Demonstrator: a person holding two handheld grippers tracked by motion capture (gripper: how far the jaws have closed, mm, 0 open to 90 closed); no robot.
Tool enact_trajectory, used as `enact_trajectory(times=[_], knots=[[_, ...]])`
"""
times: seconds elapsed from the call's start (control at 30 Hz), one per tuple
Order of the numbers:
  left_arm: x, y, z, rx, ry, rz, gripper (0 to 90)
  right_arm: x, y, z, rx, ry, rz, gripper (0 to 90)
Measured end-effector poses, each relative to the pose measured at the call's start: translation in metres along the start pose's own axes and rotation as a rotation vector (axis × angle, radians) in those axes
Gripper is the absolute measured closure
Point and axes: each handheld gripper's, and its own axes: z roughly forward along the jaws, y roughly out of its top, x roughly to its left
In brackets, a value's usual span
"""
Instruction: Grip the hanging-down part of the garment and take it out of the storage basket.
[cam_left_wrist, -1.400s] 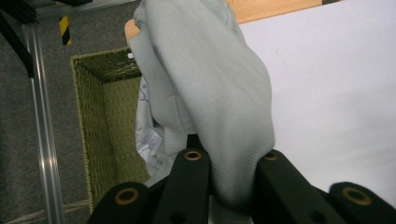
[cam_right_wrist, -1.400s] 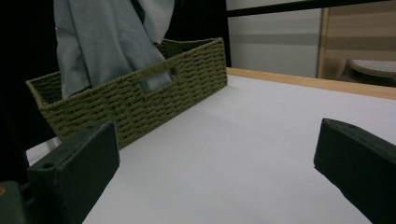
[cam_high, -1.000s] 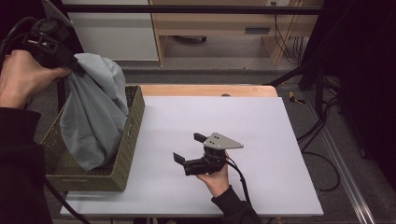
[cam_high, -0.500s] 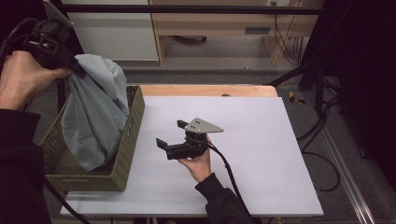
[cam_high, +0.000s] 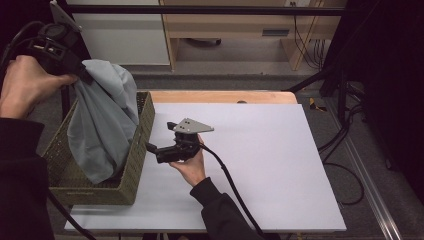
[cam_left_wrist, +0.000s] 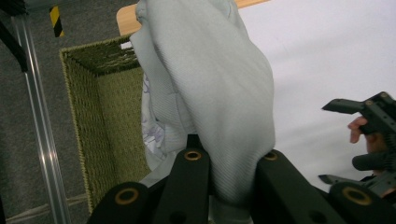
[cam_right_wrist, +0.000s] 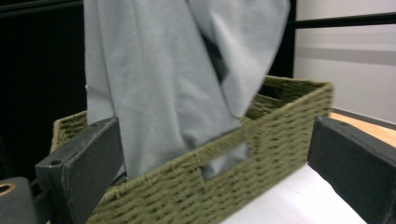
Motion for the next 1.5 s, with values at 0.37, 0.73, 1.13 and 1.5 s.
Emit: enact_trajectory(times=[0.37,0.73,1.13,1.5], knots=[[-0.002,0.002,0.001,0.001,-0.004,0.007,86.7,0.015,0.002,0.042,0.040,0.052,-0.026,3.6],[-0.005,0.002,0.002,-0.001,-0.006,0.018,86.8,0.024,-0.006,0.082,0.076,0.048,-0.018,4.1],[-0.006,0.001,-0.001,-0.009,-0.006,0.027,86.8,0.022,-0.016,0.113,0.166,0.033,-0.013,30.7],[-0.003,-0.002,0.000,-0.015,-0.008,0.020,86.8,0.016,-0.014,0.107,0.206,0.057,-0.026,85.4]])
